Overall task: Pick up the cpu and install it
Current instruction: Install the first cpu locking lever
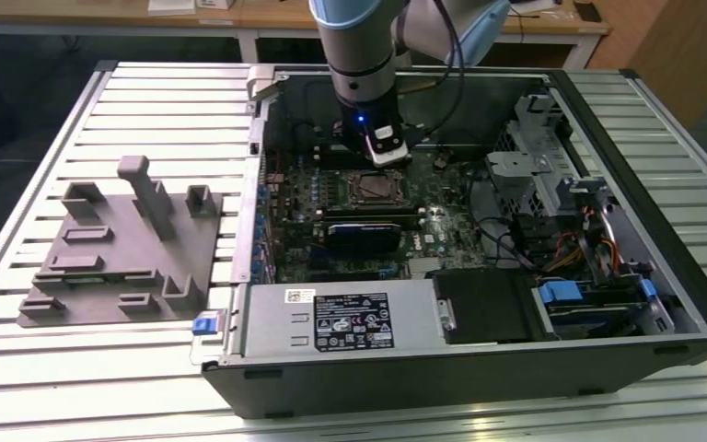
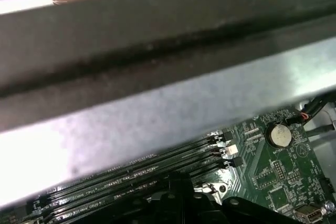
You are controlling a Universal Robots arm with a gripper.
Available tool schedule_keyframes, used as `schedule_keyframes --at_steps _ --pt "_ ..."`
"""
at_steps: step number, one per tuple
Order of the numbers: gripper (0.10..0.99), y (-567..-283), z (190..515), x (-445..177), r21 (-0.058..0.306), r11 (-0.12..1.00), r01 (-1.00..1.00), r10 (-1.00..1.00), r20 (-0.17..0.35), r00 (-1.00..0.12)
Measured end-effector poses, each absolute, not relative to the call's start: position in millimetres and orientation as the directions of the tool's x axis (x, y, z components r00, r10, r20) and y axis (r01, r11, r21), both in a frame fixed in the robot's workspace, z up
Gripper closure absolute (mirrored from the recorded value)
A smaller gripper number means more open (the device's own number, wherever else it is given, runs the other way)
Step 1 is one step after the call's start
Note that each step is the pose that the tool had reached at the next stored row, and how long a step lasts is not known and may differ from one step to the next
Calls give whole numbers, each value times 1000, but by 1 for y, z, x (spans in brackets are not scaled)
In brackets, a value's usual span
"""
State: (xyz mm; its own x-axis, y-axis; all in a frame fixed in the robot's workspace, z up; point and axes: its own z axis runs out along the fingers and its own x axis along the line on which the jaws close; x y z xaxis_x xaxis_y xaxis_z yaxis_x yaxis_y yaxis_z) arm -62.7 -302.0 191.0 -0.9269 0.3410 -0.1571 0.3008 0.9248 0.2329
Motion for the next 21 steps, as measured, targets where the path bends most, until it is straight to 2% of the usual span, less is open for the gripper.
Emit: schedule_keyframes --at_steps 21 --pt "980 -302 214 -63 233 925 301 341 -157 -927"
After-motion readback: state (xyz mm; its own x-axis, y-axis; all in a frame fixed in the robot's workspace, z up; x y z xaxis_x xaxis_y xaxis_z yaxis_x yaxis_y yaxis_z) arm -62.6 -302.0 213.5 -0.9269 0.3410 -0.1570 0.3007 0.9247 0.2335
